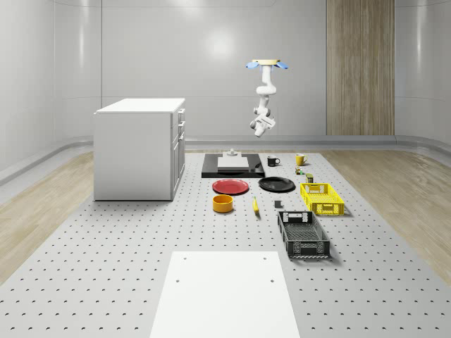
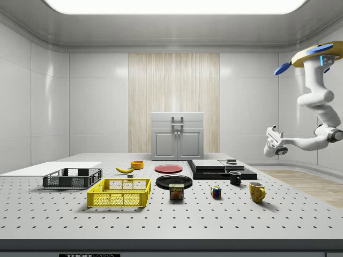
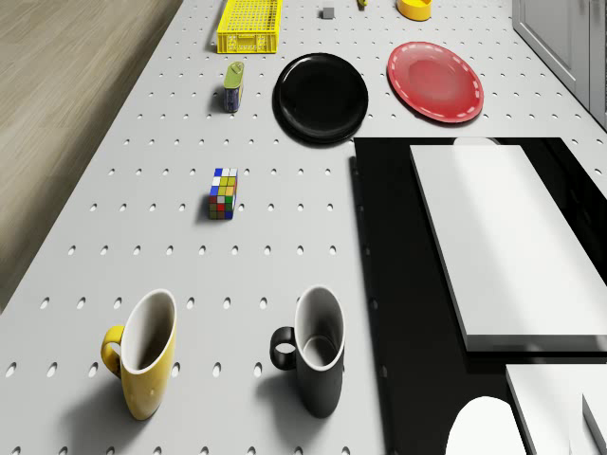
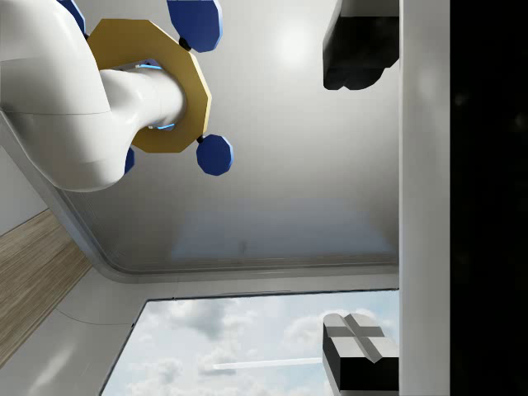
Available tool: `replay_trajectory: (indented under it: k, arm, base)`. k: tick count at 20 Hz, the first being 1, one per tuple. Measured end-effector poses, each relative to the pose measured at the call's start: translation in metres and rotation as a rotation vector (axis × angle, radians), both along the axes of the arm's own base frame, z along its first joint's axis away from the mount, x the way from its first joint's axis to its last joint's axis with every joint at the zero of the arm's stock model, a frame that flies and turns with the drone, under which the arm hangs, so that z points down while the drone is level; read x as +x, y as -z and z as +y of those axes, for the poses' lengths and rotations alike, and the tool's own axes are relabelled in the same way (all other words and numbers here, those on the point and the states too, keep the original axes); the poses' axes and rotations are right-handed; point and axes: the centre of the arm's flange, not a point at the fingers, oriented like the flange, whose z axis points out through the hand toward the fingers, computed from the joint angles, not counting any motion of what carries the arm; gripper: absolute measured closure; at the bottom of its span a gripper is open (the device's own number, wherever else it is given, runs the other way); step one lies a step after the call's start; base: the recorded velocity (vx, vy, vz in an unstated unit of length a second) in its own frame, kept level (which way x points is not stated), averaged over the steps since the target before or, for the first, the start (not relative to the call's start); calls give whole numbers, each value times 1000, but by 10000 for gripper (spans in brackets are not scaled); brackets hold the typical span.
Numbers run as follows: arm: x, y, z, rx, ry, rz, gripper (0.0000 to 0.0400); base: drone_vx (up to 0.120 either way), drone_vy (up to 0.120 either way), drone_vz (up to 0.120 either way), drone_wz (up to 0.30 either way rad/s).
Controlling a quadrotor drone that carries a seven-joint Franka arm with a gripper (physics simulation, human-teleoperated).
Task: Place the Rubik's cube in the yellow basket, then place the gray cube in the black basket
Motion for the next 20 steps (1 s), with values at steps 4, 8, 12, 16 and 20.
replay_trajectory:
  k: [4,8,12,16,20]
  arm:
    - [1,44,31,-544,18,-1,0]
    - [4,111,30,-1227,43,0,0]
    - [5,155,-2,-1791,63,1,0]
    - [5,171,-31,-2124,72,3,0]
    - [5,176,-47,-2295,73,4,0]
  base:
    - [120,120,0,0]
    - [120,120,0,0]
    - [120,120,0,0]
    - [120,120,0,0]
    - [120,20,-60,0]
